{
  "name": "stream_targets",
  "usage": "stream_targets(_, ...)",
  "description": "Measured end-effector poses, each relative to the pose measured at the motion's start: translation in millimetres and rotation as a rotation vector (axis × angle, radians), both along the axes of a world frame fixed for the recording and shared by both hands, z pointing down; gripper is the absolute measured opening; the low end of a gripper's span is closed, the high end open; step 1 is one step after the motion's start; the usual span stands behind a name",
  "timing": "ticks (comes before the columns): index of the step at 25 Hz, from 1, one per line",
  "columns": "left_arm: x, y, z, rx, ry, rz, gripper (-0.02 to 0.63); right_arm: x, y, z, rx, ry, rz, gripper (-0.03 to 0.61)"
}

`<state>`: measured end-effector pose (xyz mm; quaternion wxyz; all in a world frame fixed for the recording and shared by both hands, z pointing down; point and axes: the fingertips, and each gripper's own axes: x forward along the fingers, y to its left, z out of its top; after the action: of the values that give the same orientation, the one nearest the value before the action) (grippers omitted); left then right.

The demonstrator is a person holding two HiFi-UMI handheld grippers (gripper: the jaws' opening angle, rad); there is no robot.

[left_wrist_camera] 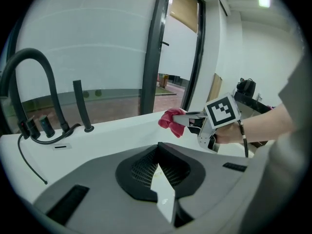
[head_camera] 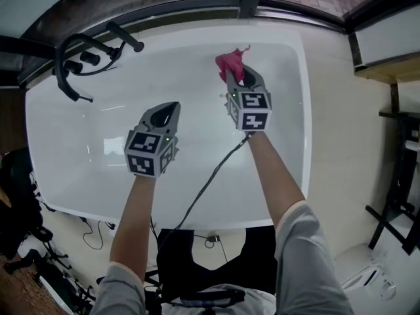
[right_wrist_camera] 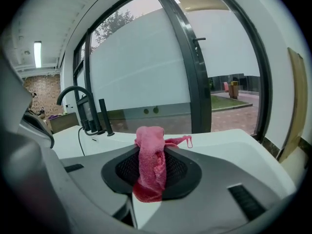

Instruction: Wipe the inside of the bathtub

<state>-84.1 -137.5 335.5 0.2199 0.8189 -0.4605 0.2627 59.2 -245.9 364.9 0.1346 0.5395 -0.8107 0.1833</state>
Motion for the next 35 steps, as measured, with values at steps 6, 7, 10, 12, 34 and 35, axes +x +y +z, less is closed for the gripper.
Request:
stream_targets(6,5,-38,37,0.023,-0.003,0.013,0.006,-11,-41,42,0.020,0.043,0.002,0.094)
stream_targets(7,7,-42,41,0.029,-0.003,0.014,0.006,-11,-46,49,0.021,0.049,0.001,0.094)
stream_targets(10,12,-48,50,0.043,-0.006,0.020,0.006,-12,-60,64,0.022,0.058,0.021,0.094)
stream_targets(12,12,-50,54,0.047,-0.007,0.025,0.006,-8,-72,71,0.012,0.050,0.060,0.094)
stream_targets(34,23,-55,90,0.017,0.023,0.007,0.006,82,-93,103,-0.012,0.146,0.332,0.091)
stream_targets(35,22,-55,92,0.017,0.024,0.002,0.006,77,-93,105,-0.004,0.150,0.327,0.089)
